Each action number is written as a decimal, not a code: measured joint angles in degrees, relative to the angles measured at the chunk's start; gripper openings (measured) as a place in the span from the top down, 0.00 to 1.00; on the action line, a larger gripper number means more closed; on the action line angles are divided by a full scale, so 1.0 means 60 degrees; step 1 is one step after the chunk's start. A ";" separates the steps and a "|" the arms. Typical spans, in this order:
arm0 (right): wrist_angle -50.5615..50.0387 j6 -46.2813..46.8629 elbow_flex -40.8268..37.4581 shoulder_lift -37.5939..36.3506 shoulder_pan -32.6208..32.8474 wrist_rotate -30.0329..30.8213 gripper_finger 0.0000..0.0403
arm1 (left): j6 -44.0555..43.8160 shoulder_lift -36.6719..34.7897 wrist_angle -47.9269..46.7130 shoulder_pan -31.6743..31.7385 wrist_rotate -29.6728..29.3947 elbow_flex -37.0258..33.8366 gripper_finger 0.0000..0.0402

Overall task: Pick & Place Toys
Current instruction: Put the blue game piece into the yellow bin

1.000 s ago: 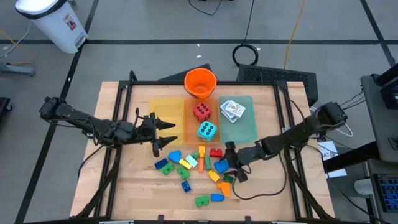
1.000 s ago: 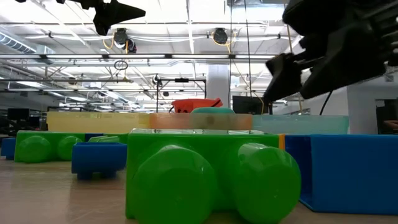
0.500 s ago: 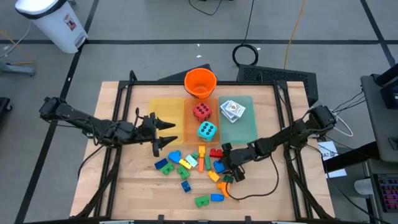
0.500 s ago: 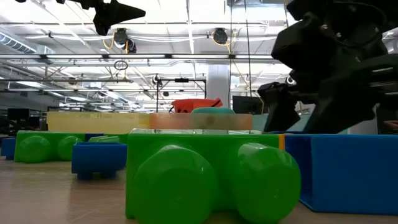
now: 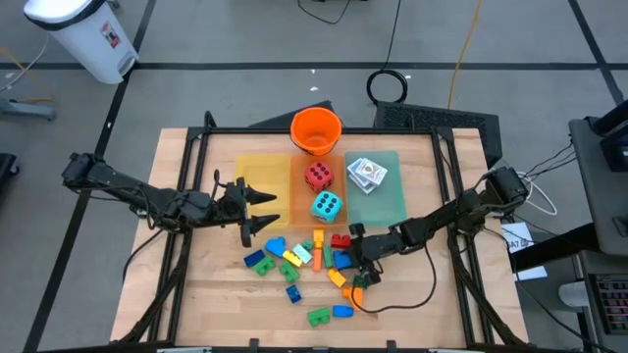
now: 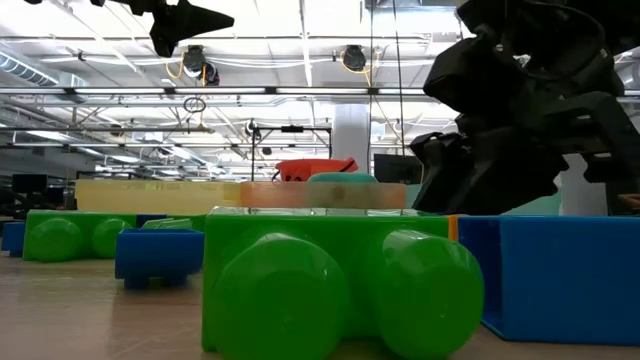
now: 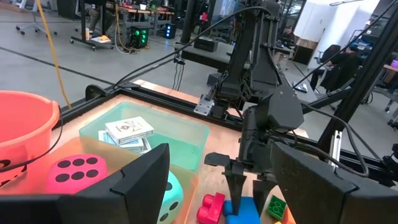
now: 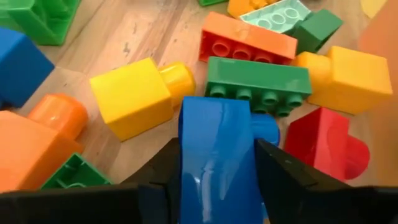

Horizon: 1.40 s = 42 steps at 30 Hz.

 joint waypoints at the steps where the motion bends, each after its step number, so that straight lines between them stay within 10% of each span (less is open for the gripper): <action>1: -0.0008 0.0023 0.0000 0.0000 0.0000 0.0008 0.69 | -0.0003 0.0000 0.0000 0.0000 0.0000 0.0000 0.30; 23: -0.0255 -0.0084 -0.0062 -0.1957 0.0251 0.0003 0.69 | -0.1396 0.0102 0.0054 0.0034 -0.0083 0.0000 0.30; 42: 0.0535 -0.1516 -0.0040 -0.2164 0.0248 0.1346 0.69 | -0.5105 0.5647 0.4250 0.0492 -0.0153 0.1050 0.30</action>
